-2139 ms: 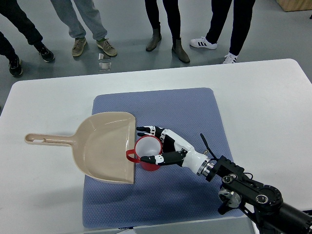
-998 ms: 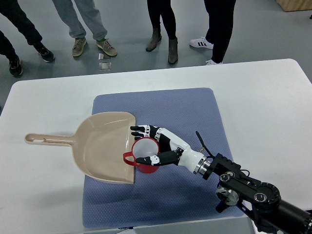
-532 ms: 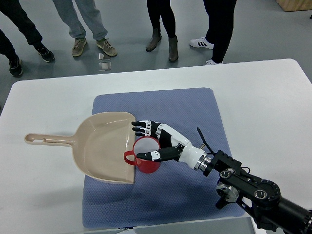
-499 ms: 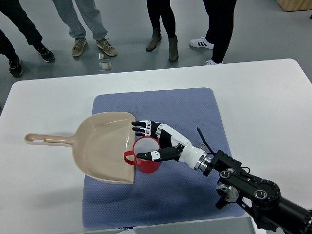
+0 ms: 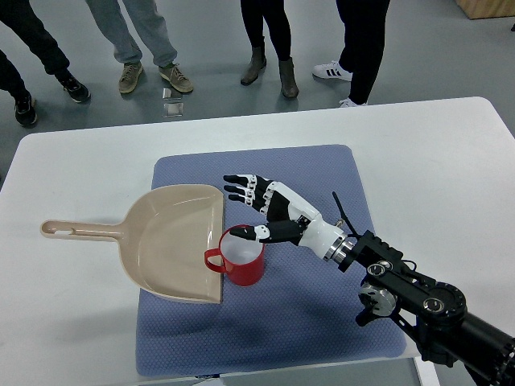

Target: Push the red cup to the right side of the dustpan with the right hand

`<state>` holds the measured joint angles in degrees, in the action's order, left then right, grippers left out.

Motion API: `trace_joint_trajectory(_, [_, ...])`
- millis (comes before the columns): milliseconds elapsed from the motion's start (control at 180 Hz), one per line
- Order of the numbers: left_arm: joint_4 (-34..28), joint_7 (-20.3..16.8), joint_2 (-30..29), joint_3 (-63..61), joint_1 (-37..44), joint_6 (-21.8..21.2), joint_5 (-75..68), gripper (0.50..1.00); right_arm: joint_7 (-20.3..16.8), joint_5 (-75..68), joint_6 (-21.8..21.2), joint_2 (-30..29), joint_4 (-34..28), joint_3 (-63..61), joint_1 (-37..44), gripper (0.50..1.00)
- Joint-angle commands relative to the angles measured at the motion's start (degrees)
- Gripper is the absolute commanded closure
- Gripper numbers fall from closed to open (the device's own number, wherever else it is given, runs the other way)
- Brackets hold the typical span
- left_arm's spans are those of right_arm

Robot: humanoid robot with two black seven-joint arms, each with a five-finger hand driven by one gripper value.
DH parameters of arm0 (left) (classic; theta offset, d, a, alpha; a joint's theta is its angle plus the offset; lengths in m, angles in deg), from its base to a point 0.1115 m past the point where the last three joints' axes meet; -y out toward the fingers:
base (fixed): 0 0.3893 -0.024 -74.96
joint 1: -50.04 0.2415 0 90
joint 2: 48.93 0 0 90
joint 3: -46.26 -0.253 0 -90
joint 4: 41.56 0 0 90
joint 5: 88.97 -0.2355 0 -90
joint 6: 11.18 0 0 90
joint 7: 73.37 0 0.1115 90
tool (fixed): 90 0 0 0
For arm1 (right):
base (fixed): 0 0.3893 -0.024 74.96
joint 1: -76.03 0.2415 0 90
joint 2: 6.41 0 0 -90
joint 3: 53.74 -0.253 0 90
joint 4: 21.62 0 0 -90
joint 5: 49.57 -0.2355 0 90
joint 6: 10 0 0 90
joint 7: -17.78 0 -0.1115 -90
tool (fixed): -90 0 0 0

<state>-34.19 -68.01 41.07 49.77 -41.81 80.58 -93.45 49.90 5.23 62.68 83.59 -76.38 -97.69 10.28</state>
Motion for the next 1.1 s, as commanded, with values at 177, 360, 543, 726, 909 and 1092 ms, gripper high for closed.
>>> trace_joint_trajectory(177, [0.02, 0.00, 0.00, 0.00, 0.00, 0.00, 0.00, 0.500, -0.74, -5.93, 0.62, 0.88, 0.97, -3.42, 5.98, 0.572])
trace_joint_trajectory(360, [0.02, 0.00, 0.00, 0.00, 0.00, 0.00, 0.00, 0.500, -2.94, -16.31, 1.24, 3.96, 3.43, -3.42, 10.38, 0.572])
trace_joint_trajectory(543, [-0.07, 0.00, 0.00, 0.00, 0.00, 0.00, 0.00, 0.500, -3.12, -24.48, 2.82, 6.33, 5.19, -3.51, 13.10, 0.572])
trace_joint_trajectory(726, [-0.07, 0.00, 0.00, 0.00, 0.00, 0.00, 0.00, 0.500, -4.78, -36.87, 4.05, 7.74, 9.84, -3.51, 15.13, 0.572])
trace_joint_trajectory(909, [0.02, 0.00, 0.00, 0.00, 0.00, 0.00, 0.00, 0.500, -6.46, -47.42, 7.04, 8.09, 13.89, -3.51, 15.83, 0.572])
trace_joint_trajectory(1092, [0.02, 0.00, 0.00, 0.00, 0.00, 0.00, 0.00, 0.500, -7.60, -52.35, 8.18, 7.91, 17.58, -3.51, 15.83, 0.572])
